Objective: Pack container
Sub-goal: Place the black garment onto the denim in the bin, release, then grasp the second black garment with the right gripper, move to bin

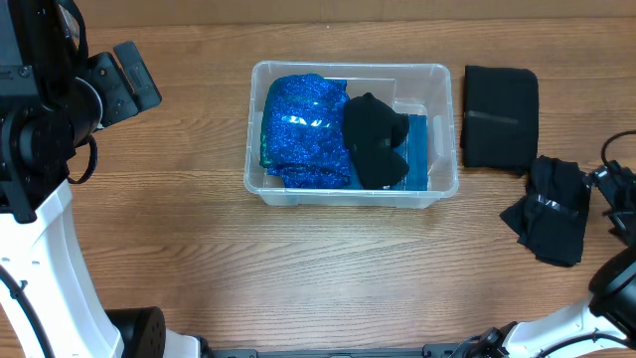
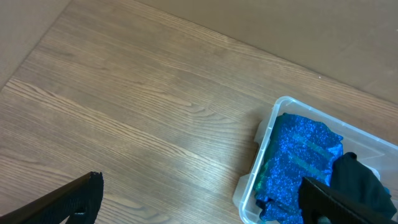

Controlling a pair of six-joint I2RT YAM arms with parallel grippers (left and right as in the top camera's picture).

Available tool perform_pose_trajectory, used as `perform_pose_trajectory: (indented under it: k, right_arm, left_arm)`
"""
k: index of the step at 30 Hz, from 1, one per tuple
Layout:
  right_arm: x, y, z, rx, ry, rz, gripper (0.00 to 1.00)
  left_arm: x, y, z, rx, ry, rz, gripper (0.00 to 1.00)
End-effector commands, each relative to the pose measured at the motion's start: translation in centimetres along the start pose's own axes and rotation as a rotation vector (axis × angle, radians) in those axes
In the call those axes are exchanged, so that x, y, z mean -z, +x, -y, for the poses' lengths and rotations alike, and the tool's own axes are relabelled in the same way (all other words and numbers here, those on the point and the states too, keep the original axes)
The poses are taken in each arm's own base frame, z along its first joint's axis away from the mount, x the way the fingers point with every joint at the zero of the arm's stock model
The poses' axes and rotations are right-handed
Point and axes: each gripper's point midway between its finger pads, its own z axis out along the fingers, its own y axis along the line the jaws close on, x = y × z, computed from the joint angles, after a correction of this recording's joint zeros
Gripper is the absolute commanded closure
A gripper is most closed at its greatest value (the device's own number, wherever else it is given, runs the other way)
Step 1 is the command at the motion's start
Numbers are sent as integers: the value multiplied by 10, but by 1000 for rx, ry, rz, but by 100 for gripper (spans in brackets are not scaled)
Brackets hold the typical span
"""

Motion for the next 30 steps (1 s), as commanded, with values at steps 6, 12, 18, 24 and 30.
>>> perform_pose_trajectory:
  k: [6, 12, 18, 24, 30]
  right_arm:
    - [-45, 20, -28, 122, -264, -175, 2]
    - [-47, 39, -42, 140, -373, -231, 47]
    - [11, 37, -73, 138, -550, -168, 91]
    - [181, 90, -134, 316, -923, 19, 96]
    - [275, 228, -216, 821, -1098, 114, 96]
  left_arm:
    - [3, -1, 0, -8, 6, 8, 0]
    - [3, -1, 0, -8, 6, 8, 0]
    - [3, -1, 0, -8, 6, 8, 0]
    - [3, -1, 0, -8, 6, 8, 0]
    - [3, -1, 0, -8, 6, 8, 0]
